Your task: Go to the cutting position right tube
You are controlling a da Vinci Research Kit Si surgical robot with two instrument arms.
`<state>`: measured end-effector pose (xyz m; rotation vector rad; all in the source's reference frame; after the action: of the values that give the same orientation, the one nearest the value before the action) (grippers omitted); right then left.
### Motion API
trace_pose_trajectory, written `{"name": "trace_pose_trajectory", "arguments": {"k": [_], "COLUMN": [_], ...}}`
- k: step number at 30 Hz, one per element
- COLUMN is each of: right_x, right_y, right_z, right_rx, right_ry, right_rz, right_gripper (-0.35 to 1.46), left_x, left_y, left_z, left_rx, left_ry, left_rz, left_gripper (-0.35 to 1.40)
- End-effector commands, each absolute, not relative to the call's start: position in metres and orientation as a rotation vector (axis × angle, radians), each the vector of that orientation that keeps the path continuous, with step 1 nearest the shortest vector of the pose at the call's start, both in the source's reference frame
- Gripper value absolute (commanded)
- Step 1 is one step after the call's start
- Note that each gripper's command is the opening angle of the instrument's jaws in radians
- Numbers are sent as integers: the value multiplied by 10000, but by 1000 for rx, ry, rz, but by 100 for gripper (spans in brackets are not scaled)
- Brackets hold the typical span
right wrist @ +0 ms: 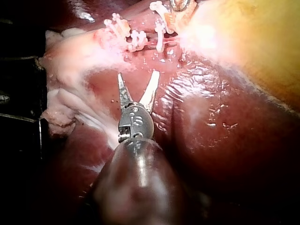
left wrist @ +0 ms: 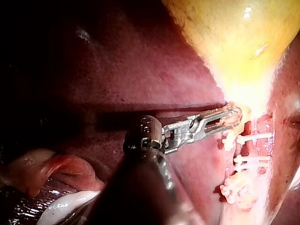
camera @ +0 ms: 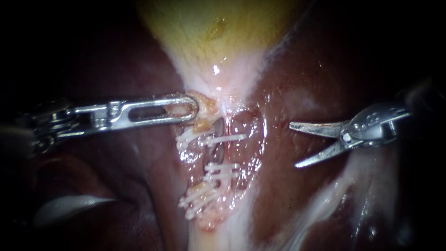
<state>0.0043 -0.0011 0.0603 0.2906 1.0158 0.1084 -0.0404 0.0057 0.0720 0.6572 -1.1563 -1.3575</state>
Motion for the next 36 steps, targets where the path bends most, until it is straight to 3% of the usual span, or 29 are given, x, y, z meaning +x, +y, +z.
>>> {"name": "trace_pose_trajectory", "arguments": {"k": [1, 11, 27, 36], "right_x": [43, 42, 43, 47], "right_y": [-11, -11, -11, -12], "right_z": [603, 603, 603, 604], "right_rx": [291, 299, 302, 311], "right_ry": [1015, 1013, 1012, 1014], "right_rz": [109, 126, 131, 142], "right_gripper": [144, 144, 144, 144], "left_x": [-404, -389, -325, -324], "left_y": [57, 63, 101, 99], "left_z": [719, 700, 617, 608], "left_rx": [657, 670, 622, 611], "left_ry": [-1156, -1147, -1231, -1238], "left_rz": [-1358, -1360, -1407, -1411], "left_gripper": [-35, -35, -35, -35]}}
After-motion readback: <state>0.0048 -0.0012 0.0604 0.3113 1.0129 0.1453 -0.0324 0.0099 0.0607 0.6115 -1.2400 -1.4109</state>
